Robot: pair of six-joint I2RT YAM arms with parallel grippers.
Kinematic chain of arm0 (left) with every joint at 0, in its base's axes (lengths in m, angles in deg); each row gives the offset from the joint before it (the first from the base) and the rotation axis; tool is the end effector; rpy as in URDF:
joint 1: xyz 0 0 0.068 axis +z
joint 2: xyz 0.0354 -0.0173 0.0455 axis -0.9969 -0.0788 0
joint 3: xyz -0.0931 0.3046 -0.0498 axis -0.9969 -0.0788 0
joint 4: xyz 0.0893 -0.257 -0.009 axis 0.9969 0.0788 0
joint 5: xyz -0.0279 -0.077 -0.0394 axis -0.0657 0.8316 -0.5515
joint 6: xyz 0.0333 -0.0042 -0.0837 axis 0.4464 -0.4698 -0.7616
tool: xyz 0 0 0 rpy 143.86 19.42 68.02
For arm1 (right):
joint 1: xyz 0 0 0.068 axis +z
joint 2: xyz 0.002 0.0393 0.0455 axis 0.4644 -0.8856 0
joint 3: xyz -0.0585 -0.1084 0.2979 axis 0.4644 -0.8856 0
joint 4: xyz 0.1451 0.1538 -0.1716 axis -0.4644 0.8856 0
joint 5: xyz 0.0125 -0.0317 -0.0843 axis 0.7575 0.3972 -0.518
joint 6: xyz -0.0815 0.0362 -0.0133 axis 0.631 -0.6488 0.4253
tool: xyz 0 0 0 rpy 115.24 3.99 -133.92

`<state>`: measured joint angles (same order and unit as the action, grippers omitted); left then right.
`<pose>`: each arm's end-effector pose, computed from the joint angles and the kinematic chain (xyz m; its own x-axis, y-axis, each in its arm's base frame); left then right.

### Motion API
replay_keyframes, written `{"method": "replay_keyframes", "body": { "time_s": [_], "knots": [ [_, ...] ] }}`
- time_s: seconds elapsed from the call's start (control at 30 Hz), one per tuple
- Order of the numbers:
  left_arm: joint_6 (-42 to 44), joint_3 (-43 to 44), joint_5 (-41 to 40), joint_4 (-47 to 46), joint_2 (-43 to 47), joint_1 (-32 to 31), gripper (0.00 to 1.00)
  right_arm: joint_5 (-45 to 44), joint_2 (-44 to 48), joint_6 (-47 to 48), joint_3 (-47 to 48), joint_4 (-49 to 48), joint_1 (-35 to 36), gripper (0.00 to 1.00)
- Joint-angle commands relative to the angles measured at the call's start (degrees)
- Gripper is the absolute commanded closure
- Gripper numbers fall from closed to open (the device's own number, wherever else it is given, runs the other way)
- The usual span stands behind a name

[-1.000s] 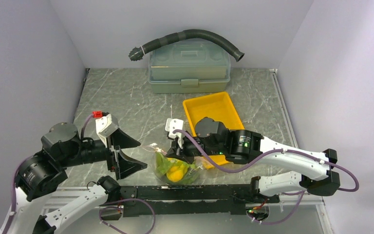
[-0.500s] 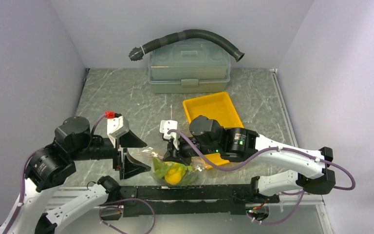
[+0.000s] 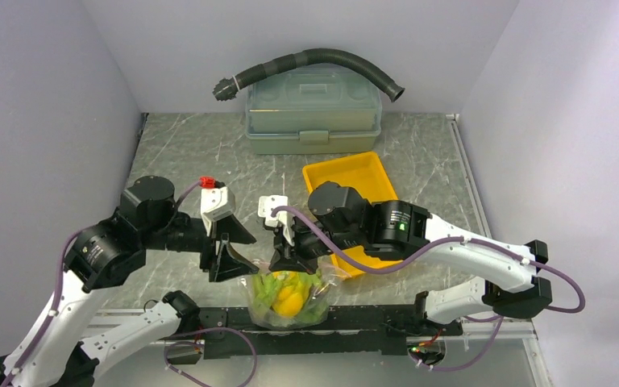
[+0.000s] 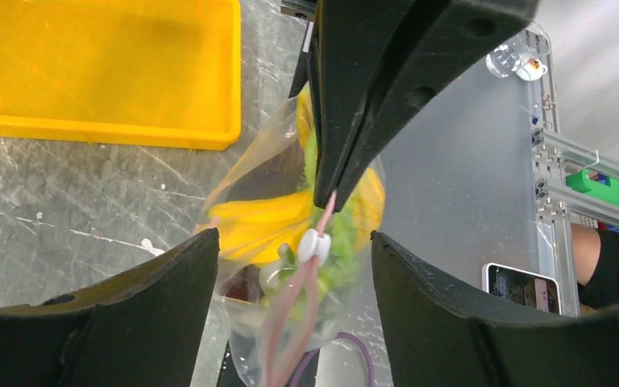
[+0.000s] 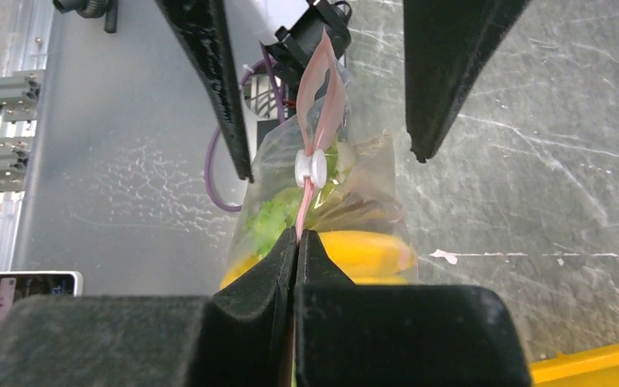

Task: Place the food in the zip-top bag and seal the zipper
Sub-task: Zip the zipper food storage bag at the center of the board.

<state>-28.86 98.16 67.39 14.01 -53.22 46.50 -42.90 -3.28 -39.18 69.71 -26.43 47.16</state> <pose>0.0478 -0.1098 0.4550 -0.3589 0.2675 -0.8942 0.9301 0.1831 -0.3186 0.0568 0.3008 0.4598 -0.1217 -0.4581 -0.8805 -0.9903 -0.0036 0.1388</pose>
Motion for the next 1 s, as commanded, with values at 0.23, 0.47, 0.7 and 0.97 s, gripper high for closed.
{"method": "replay_keyframes", "body": {
  "time_s": [0.23,0.47,0.7,0.97],
  "knots": [
    [4.61,2.08,3.77,-1.27,0.28,-0.13,0.43,4.04,0.06,-3.48,5.77,-1.97,-0.2,1.0],
    [5.21,1.54,5.37,-1.71,0.11,-0.14,0.53,3.94,-0.92,-4.45,7.19,-1.53,-0.37,1.0],
    [6.69,0.88,6.68,-1.5,0.33,-0.17,0.55,3.2,-2.42,-6.06,9.51,-0.31,-0.47,1.0],
    [8.36,0.75,6.39,0.04,0.49,-0.14,0.63,3.59,-3.08,-6.73,10.51,-0.09,-0.94,1.0]
  ]
}}
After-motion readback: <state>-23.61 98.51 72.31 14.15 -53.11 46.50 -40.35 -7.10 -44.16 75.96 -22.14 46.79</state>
